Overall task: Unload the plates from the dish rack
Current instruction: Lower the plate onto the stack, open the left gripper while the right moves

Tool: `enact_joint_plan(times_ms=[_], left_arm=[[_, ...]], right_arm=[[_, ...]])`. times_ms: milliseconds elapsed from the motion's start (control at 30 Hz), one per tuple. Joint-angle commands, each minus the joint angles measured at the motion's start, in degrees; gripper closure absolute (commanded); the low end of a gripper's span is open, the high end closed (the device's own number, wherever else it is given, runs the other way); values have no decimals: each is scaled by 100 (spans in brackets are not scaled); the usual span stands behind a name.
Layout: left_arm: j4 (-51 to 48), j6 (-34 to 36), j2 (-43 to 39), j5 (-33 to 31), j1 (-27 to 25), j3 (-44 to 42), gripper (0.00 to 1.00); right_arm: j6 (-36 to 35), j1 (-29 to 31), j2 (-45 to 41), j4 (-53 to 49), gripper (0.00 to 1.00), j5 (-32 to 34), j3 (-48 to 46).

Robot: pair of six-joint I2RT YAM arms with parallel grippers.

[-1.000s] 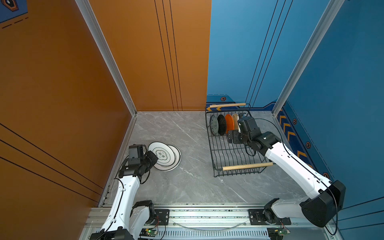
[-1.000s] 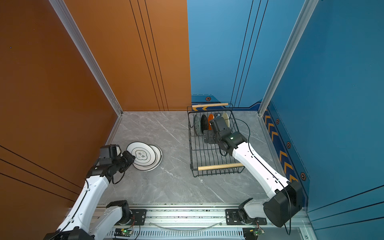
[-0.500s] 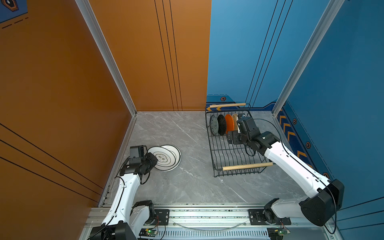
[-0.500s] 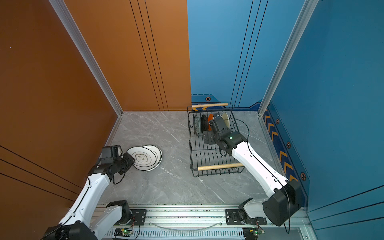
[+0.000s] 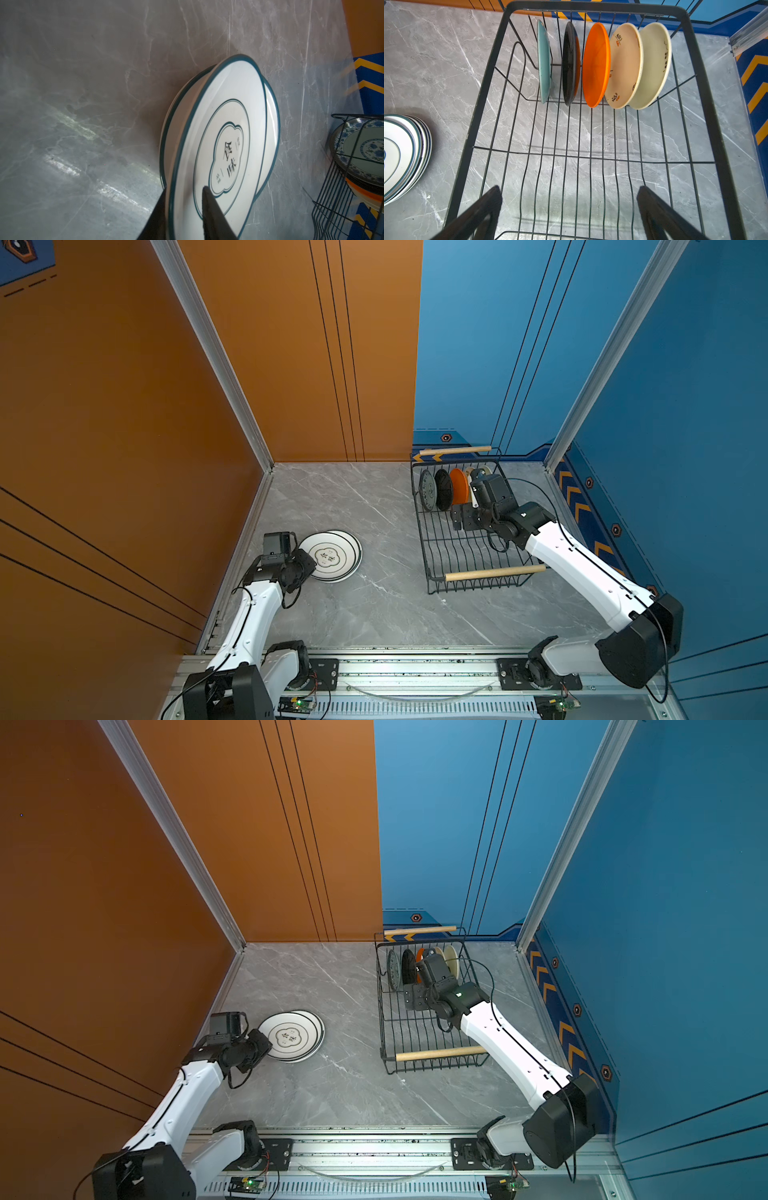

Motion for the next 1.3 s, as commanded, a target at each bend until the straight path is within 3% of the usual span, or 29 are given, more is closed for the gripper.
enact_joint_plan(times_ms=[0,233,433,733,1000,1167,1267], left_arm=[[148,107,118,-124,50,-106,72],[212,141,213,-200,51,-125,70],[203,176,309,-222,47,-121,52],[184,311,440,-213,25,-43,39],[15,570,277,-70,-95,180,23],[19,619,-15,-5,-249,253,19],[41,688,-175,7,-380,312,9]], right_arm=[[-91,54,72,-80,0,-158,-9],[-126,54,51,-85,0,-153,-19],[-135,57,110,-85,0,-200,-19],[-219,-10,221,-102,0,-357,14],[-535,-235,879,-189,0,-795,529],[-649,-306,1406,-93,0,-1064,1048],[-667,-297,1734,-63,0,-1170,1391]])
